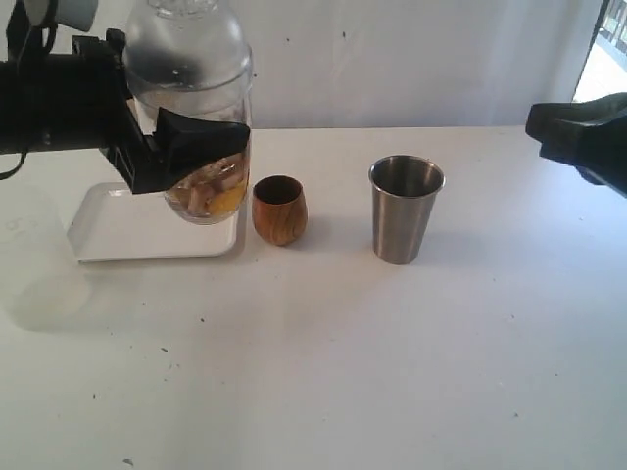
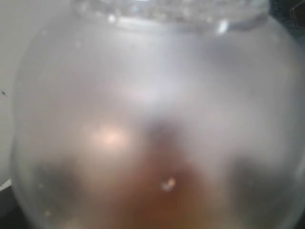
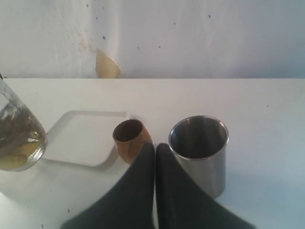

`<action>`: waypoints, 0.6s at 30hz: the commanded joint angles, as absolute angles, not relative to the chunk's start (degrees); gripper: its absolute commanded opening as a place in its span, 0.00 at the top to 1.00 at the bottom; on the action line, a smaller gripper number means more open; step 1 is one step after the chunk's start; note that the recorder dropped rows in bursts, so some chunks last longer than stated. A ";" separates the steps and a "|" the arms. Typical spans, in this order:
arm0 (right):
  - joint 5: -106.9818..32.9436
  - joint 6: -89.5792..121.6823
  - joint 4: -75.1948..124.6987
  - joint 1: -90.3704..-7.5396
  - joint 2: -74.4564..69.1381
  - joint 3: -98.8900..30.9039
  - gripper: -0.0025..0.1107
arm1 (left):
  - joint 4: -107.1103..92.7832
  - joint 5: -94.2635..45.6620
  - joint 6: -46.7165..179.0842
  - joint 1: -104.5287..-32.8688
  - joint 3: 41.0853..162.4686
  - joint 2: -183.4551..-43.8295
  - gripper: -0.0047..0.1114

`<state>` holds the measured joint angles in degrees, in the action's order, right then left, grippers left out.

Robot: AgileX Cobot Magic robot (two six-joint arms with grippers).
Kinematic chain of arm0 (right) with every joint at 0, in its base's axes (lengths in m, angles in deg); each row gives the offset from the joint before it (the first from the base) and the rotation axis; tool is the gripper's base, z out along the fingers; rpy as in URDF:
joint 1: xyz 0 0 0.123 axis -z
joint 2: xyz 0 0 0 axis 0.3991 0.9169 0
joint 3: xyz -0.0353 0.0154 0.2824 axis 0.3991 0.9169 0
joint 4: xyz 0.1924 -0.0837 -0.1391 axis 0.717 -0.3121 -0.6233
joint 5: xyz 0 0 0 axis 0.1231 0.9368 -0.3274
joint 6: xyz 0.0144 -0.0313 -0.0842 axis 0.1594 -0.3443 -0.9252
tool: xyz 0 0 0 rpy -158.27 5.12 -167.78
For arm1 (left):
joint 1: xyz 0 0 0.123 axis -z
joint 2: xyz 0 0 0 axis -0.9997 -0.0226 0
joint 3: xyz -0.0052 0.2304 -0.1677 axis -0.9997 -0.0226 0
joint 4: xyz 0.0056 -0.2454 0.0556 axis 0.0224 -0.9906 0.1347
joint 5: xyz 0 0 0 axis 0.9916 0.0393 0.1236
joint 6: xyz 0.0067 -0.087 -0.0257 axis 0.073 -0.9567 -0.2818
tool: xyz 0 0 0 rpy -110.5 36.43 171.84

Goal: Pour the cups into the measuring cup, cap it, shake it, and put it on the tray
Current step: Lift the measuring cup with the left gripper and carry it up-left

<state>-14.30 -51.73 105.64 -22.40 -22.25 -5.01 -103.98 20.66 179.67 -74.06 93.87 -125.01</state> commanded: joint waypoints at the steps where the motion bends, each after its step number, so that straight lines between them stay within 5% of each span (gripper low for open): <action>1: -14.86 -50.97 105.47 -22.30 -25.01 -5.06 0.98 | -107.11 31.71 180.60 -74.86 92.32 -123.20 0.96; 4: -14.32 -49.47 105.47 -22.30 -26.31 -5.06 0.98 | -107.11 16.80 180.24 -74.73 92.10 -122.54 0.96; 8: -12.42 -49.47 102.98 -22.30 -28.74 -5.06 0.98 | -107.11 34.08 180.10 -76.90 91.15 -121.93 0.96; 18: -16.36 -41.85 93.26 -22.30 -47.02 -1.07 0.98 | -107.11 20.66 177.37 -80.56 90.83 -114.07 0.96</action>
<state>-12.14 -44.81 94.51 -22.40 -40.84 -3.49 -103.98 21.34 178.73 -79.50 90.44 -116.54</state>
